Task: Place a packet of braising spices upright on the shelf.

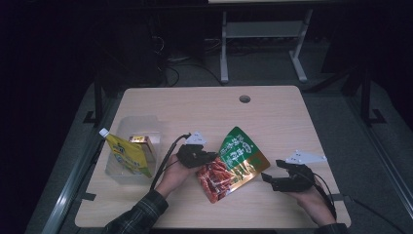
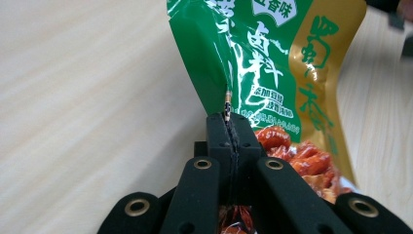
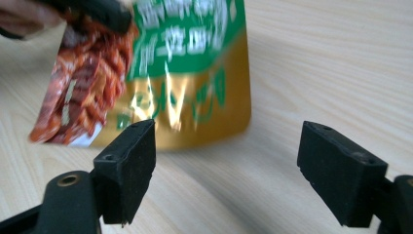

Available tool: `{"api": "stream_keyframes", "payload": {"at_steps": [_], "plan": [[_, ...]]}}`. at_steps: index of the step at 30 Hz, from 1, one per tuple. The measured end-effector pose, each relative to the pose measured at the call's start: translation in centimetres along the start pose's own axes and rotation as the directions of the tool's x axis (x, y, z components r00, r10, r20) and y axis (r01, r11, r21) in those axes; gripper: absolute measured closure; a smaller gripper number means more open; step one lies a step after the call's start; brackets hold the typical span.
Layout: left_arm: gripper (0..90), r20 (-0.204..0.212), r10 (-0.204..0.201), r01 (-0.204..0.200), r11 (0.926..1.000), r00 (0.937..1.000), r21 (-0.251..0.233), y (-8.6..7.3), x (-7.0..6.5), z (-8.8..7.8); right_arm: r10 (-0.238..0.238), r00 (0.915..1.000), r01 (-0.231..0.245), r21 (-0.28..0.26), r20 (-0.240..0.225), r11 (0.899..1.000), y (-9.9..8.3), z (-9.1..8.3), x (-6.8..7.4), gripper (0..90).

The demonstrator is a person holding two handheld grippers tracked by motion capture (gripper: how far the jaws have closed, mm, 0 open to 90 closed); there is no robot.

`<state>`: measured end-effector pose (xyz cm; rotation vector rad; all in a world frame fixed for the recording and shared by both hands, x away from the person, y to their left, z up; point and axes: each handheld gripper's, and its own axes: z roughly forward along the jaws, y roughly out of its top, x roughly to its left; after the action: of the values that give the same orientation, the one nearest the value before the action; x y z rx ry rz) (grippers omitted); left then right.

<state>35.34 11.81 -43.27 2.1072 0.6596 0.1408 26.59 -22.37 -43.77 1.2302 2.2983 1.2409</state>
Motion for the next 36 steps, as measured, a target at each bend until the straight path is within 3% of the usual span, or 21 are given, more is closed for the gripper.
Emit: {"api": "stream_keyframes", "payload": {"at_steps": [5,9,16,21,24,30,32,36], "plan": [[89.9,0.014,-0.034,0.035,0.9971,0.9993,-0.067,0.7,0.4,-1.7,0.021,0.9965,-0.022,-0.013,-0.081,1.0,0.4,1.2,0.4,19.9],[89.9,0.028,-0.038,0.041,0.9924,0.9989,-0.116,1.4,0.1,-2.8,0.039,0.9906,-0.042,-0.024,-0.131,0.999,1.4,2.8,0.9,19.2],[89.9,0.043,-0.044,0.051,0.9843,0.9981,-0.169,2.0,-0.4,-4.0,0.058,0.9725,-0.089,-0.129,-0.226,0.988,3.0,4.7,1.6,25.6],[89.8,0.036,-0.047,0.052,0.9833,0.9983,-0.174,2.0,-0.3,-4.1,0.063,0.9538,-0.12,-0.179,-0.294,0.976,3.7,5.7,1.8,46.5],[89.8,0.022,-0.055,0.058,0.9828,0.9983,-0.175,1.9,-0.2,-4.3,0.055,0.9472,-0.118,-0.184,-0.316,0.976,3.9,6.3,1.8,58.4],[89.7,0.015,-0.062,0.064,0.9822,0.998,-0.177,1.8,-0.1,-4.4,0.052,0.9428,-0.124,-0.202,-0.329,0.972,4.3,6.5,1.7,83.2],[89.6,0.02,-0.06,0.063,0.9826,0.998,-0.175,1.8,0.0,-4.3,0.035,0.9471,-0.104,-0.203,-0.319,0.974,4.4,6.4,1.8,86.3],[89.0,0.026,-0.063,0.067,0.9824,0.9977,-0.174,1.8,-0.1,-4.2,0.026,0.944,-0.096,-0.2,-0.329,0.975,4.5,6.2,1.5,89.1]]}}
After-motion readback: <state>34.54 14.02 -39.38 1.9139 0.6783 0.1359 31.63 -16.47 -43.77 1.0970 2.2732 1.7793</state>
